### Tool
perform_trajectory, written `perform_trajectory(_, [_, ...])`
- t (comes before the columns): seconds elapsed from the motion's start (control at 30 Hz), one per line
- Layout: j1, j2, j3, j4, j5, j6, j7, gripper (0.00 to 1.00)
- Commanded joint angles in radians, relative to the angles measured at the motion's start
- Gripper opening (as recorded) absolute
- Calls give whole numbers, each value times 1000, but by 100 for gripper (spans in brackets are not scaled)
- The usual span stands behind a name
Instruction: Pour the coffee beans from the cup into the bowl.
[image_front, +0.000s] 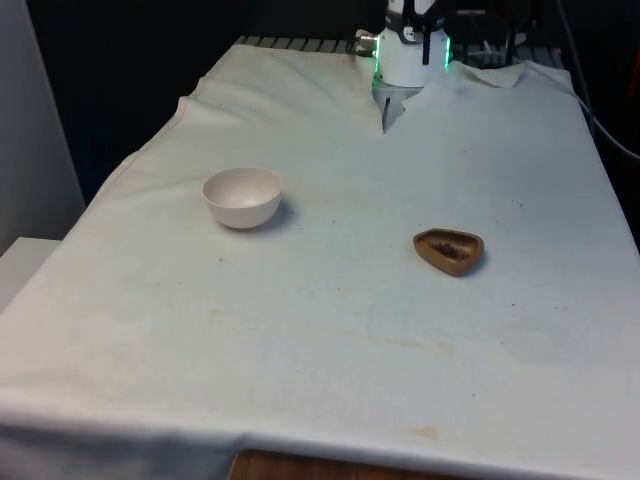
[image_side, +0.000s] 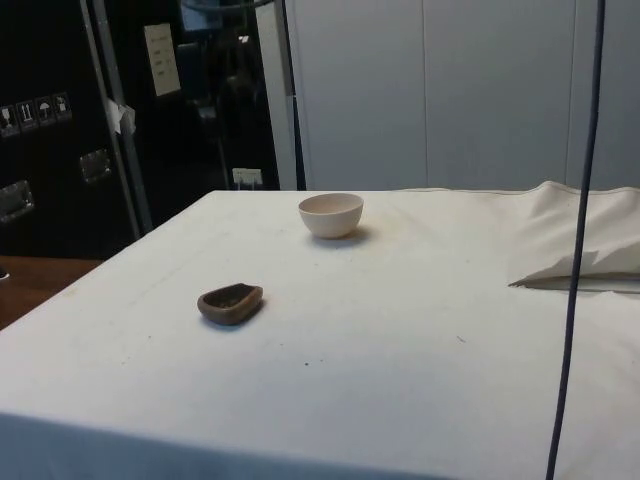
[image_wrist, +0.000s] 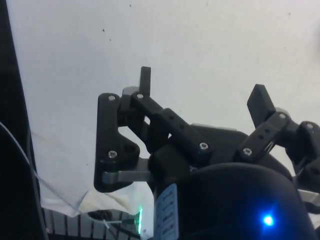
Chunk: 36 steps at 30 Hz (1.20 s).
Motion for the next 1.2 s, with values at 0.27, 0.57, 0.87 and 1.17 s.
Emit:
perform_trajectory(0.27, [6,52,24,2,-7,65,49,100])
perform_trajectory(0.57, [4,107,53,14,-1,116,78,100])
perform_trajectory(0.87, [8,174,80,29,-14,179,123,100])
perform_trajectory(1.17, [15,221,81,15,-22,261,145,100])
